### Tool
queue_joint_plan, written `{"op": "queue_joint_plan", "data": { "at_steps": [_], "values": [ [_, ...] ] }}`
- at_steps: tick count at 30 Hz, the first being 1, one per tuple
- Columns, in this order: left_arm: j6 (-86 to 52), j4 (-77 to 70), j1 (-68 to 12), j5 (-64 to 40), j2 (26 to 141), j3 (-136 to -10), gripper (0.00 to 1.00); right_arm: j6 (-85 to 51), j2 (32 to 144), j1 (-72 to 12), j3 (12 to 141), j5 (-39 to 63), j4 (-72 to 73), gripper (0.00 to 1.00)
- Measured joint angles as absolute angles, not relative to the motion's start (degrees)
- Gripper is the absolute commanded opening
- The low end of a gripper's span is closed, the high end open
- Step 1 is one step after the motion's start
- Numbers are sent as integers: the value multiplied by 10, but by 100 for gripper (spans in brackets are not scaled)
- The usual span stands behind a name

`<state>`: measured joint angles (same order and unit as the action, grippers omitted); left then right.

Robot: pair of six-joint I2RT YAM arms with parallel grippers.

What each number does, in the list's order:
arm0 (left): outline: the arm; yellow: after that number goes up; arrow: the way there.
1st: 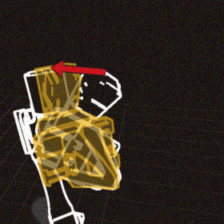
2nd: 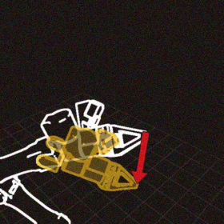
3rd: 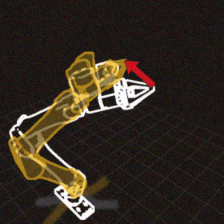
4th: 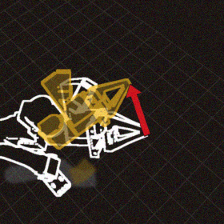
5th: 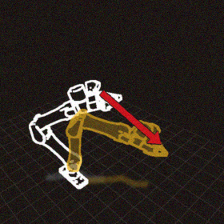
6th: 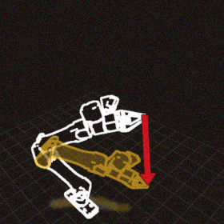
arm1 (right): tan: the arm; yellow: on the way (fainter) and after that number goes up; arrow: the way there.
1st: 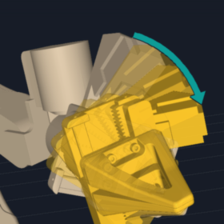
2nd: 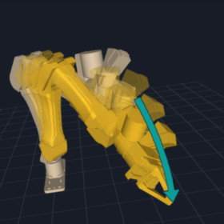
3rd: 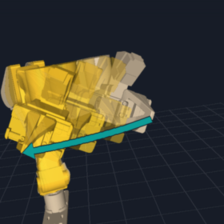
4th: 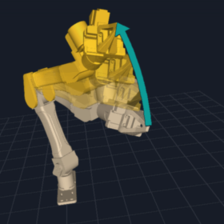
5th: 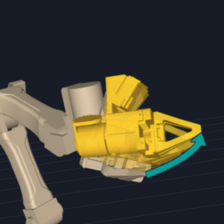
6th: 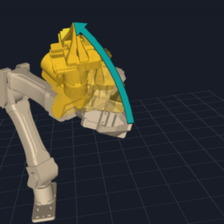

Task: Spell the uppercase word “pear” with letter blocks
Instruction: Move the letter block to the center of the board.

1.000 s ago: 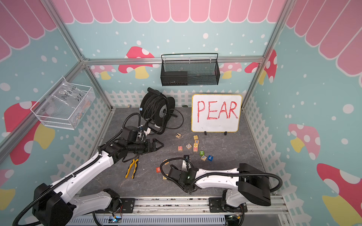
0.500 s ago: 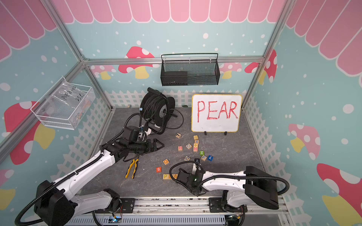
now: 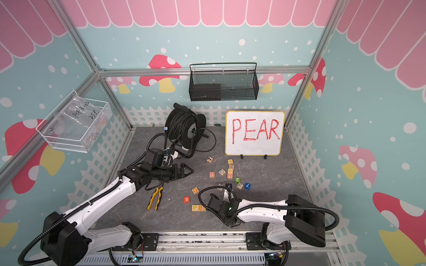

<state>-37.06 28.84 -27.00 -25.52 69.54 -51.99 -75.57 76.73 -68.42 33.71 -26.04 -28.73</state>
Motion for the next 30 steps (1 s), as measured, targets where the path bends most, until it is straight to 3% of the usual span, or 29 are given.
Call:
{"op": "queue_joint_plan", "data": {
  "at_steps": [12,30],
  "values": [
    [-371,288,-266,-255,695,-520,99,-721,830,-683,378,-248,-280,78],
    [-371,289,-262,-254,695,-517,100,-713,801,-682,380,-263,-286,81]
  ]
}}
